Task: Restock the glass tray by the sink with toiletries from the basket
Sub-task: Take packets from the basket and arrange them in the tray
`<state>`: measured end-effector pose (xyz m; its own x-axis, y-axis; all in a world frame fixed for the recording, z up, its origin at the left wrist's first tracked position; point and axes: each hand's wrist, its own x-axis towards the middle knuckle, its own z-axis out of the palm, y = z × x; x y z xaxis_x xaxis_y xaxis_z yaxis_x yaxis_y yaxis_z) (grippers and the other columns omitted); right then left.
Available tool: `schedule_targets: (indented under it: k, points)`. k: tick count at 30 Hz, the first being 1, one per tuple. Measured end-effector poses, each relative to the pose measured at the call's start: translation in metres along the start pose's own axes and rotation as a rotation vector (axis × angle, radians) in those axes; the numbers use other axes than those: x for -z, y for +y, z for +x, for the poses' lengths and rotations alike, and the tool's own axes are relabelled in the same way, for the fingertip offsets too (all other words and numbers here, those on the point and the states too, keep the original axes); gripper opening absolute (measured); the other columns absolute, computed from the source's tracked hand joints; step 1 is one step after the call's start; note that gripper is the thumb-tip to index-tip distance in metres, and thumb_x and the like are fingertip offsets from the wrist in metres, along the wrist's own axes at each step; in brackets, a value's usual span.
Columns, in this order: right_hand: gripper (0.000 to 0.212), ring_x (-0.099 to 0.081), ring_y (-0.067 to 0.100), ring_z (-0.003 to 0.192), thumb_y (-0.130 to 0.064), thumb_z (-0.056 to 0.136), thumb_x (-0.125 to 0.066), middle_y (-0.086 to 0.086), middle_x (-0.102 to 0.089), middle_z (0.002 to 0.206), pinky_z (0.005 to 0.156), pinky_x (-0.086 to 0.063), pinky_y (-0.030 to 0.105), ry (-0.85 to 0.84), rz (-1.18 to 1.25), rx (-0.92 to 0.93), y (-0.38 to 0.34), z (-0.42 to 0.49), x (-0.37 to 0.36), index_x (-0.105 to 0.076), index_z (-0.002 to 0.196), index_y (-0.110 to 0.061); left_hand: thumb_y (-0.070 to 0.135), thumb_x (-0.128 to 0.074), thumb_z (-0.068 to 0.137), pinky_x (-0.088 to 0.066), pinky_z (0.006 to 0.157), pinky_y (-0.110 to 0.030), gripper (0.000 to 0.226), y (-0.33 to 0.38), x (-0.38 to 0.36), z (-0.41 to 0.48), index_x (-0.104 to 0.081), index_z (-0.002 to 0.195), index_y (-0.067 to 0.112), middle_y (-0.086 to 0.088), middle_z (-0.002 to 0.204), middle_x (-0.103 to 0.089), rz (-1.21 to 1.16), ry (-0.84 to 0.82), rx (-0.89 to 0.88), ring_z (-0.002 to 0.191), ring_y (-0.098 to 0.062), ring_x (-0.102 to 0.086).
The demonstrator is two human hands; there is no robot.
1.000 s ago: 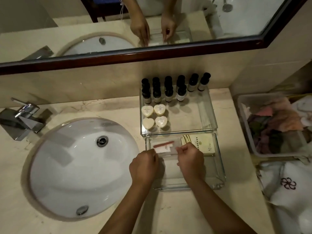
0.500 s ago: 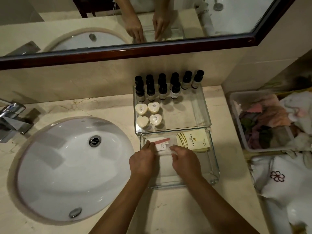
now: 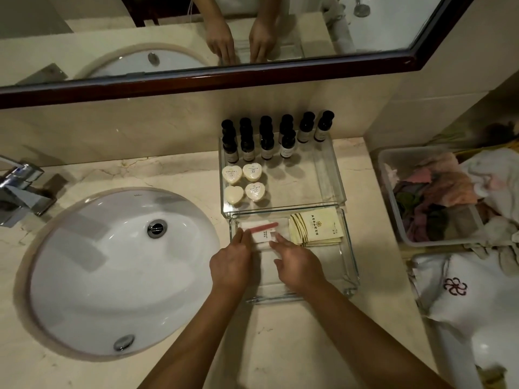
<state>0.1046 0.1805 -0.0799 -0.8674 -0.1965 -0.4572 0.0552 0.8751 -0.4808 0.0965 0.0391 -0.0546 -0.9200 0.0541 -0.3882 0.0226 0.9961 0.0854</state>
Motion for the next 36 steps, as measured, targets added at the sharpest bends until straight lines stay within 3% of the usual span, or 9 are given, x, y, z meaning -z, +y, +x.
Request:
schedule_targets:
  k: [3, 6, 10, 13, 18, 21, 25, 28, 36]
  points:
    - [0.050, -0.047, 0.018, 0.130, -0.019, 0.093, -0.050, -0.013, -0.022, 0.155, 0.103, -0.042, 0.031, -0.068, -0.041, 0.040, -0.003, -0.002, 0.012, -0.039, 0.142, -0.026, 0.014, -0.039, 0.097, -0.050, 0.076, -0.031, 0.053, 0.003, 0.003, -0.009, -0.024, 0.147, 0.022, 0.005, 0.153, -0.028, 0.008, 0.009, 0.034, 0.102, -0.025, -0.063]
    - [0.047, -0.045, 0.014, 0.131, -0.021, 0.093, -0.050, -0.013, -0.027, 0.153, 0.103, -0.039, 0.027, -0.001, -0.035, 0.122, -0.008, -0.017, 0.027, -0.042, 0.140, -0.026, 0.014, -0.038, 0.096, -0.050, 0.077, -0.034, 0.044, 0.005, 0.008, -0.022, -0.038, 0.138, 0.022, 0.006, 0.151, -0.032, -0.057, 0.014, 0.133, 0.105, -0.029, -0.061]
    - [0.039, -0.045, 0.015, 0.131, -0.023, 0.094, -0.051, -0.010, -0.034, 0.151, 0.103, -0.039, 0.026, 0.026, -0.036, 0.163, -0.001, -0.046, 0.051, -0.052, 0.132, -0.024, 0.017, -0.044, 0.093, -0.043, 0.065, -0.031, 0.025, 0.014, 0.014, -0.047, -0.054, 0.115, 0.016, 0.002, 0.123, -0.054, -0.081, 0.091, 0.206, 0.093, -0.029, -0.061]
    - [0.037, -0.039, 0.018, 0.134, -0.026, 0.095, -0.049, -0.004, -0.036, 0.150, 0.104, -0.036, 0.028, -0.022, -0.103, 0.162, 0.013, -0.065, 0.070, -0.052, 0.131, -0.023, 0.017, -0.044, 0.093, -0.044, 0.069, -0.030, 0.024, 0.022, 0.021, -0.069, -0.059, 0.113, 0.015, -0.001, 0.113, -0.061, -0.106, 0.138, 0.256, 0.094, -0.030, -0.061]
    - [0.035, -0.048, 0.021, 0.125, -0.027, 0.095, -0.049, 0.001, -0.050, 0.139, 0.096, -0.041, 0.028, -0.023, -0.184, 0.216, 0.020, -0.083, 0.079, -0.053, 0.129, -0.021, 0.024, -0.044, 0.094, -0.042, 0.070, -0.028, 0.024, 0.014, 0.023, -0.122, -0.060, 0.110, 0.016, 0.000, 0.108, -0.064, -0.183, 0.247, 0.412, 0.096, -0.026, -0.061]
    - [0.033, -0.058, 0.023, 0.109, -0.029, 0.093, -0.050, 0.006, -0.061, 0.124, 0.087, -0.047, 0.029, -0.069, -0.235, 0.277, 0.005, -0.089, 0.062, -0.057, 0.125, -0.022, 0.026, -0.044, 0.094, -0.046, 0.075, -0.031, 0.024, 0.000, 0.015, -0.173, -0.060, 0.109, 0.017, 0.002, 0.109, -0.064, -0.233, 0.282, 0.512, 0.099, -0.023, -0.060]
    - [0.030, -0.061, 0.023, 0.104, -0.029, 0.094, -0.048, 0.004, -0.067, 0.112, 0.079, -0.046, 0.028, -0.169, -0.308, 0.471, -0.044, -0.111, 0.025, -0.059, 0.121, -0.022, 0.029, -0.042, 0.095, -0.048, 0.079, -0.032, 0.025, -0.026, -0.003, -0.257, -0.058, 0.113, 0.022, 0.005, 0.114, -0.061, -0.295, 0.283, 0.715, 0.106, -0.021, -0.058]
    - [0.030, -0.059, 0.022, 0.107, -0.028, 0.094, -0.048, 0.002, -0.069, 0.107, 0.082, -0.045, 0.028, -0.230, -0.399, 0.655, -0.093, -0.139, -0.007, -0.057, 0.122, -0.022, 0.030, -0.039, 0.094, -0.045, 0.074, -0.032, 0.024, -0.045, -0.021, -0.328, -0.058, 0.099, 0.018, -0.001, 0.105, -0.062, -0.336, 0.291, 0.901, 0.101, -0.028, -0.059]
    - [0.030, -0.059, 0.022, 0.106, -0.028, 0.094, -0.050, 0.003, -0.060, 0.117, 0.086, -0.047, 0.030, -0.355, -0.515, 1.205, -0.231, -0.282, -0.117, -0.059, 0.121, -0.019, 0.034, -0.041, 0.095, -0.045, 0.082, -0.031, 0.031, -0.064, -0.094, -0.544, -0.057, 0.119, 0.023, 0.005, 0.122, -0.057, -0.471, 0.519, 1.438, 0.115, -0.018, -0.051]
